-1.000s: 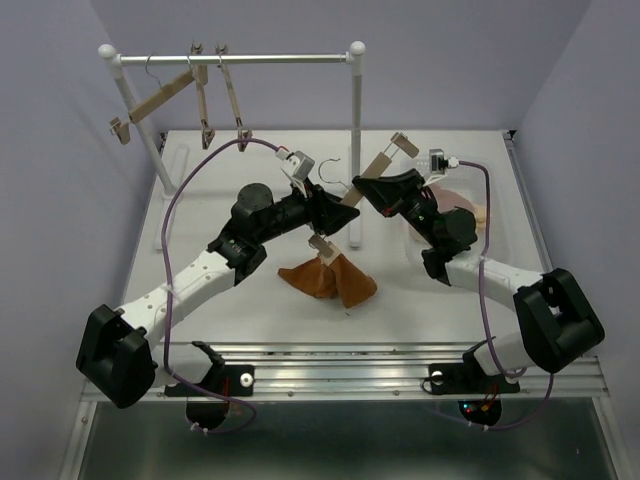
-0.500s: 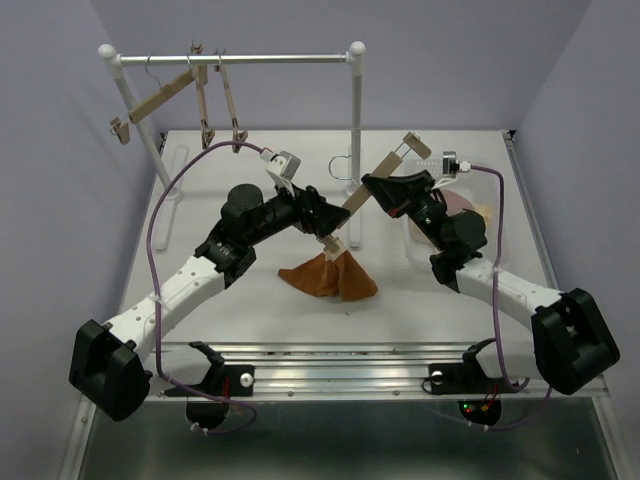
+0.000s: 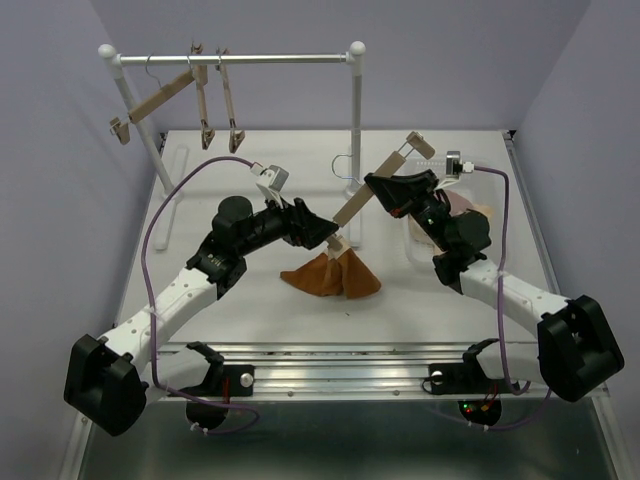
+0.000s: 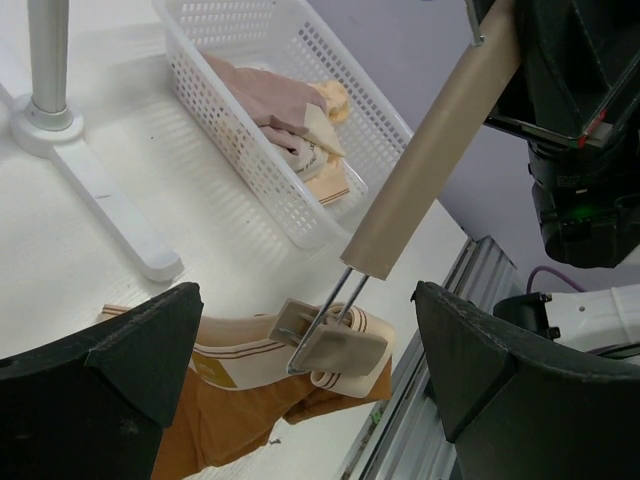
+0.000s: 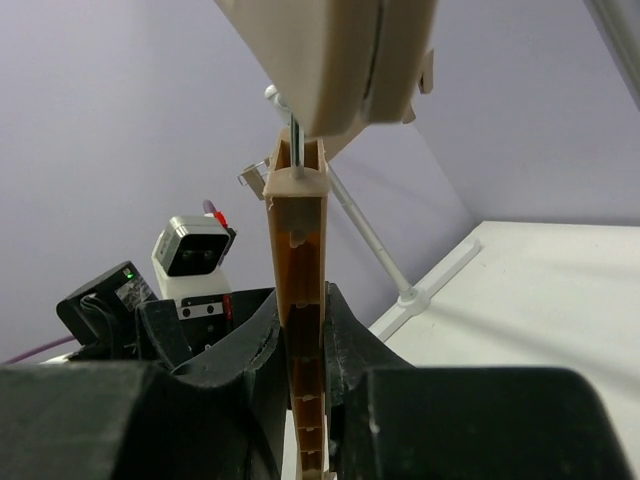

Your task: Remove the underwear clipped to the hanger

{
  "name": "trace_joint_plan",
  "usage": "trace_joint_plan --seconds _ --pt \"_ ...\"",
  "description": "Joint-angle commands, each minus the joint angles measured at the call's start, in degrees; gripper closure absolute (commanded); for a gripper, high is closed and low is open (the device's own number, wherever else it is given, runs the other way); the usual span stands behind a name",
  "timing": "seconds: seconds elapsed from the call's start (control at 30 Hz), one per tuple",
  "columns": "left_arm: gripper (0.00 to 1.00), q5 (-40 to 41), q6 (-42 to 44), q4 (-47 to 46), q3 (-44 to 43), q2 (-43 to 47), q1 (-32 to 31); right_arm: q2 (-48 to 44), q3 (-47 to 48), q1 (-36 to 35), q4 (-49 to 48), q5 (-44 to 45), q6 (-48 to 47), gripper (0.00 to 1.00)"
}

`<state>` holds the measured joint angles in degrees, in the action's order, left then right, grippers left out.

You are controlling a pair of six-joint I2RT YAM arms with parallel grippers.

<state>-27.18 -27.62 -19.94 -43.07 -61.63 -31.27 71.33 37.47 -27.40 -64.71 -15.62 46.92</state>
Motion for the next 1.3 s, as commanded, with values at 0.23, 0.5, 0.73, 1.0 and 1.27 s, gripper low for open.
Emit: trace_joint_plan --seconds 0.23,0.5,0.73,1.0,1.27 --pt "0.01 -5.08 -0.77 -3.52 1.41 1.68 0.42 3.64 5.41 0.33 -8.41 -4.59 3.44 0.99" --pt "0.01 -7.09 -0.6 -3.79 1.67 2.04 0.5 6.27 7.35 0.33 -11.4 -6.26 4.5 0.99" --pt "0.01 -8.77 -0.51 -4.49 1.85 1.95 0.59 9.0 9.72 0.33 -12.02 -6.53 4.5 0.99" --pt "0.01 -8.68 -0.42 -4.75 2.55 2.91 0.68 12.51 11.13 1.9 -9.91 -5.22 4.24 0.99" --pt "0.09 -8.15 -0.33 -4.67 2.64 3.97 0.68 13.31 11.22 2.44 -7.8 -3.89 2.83 0.99"
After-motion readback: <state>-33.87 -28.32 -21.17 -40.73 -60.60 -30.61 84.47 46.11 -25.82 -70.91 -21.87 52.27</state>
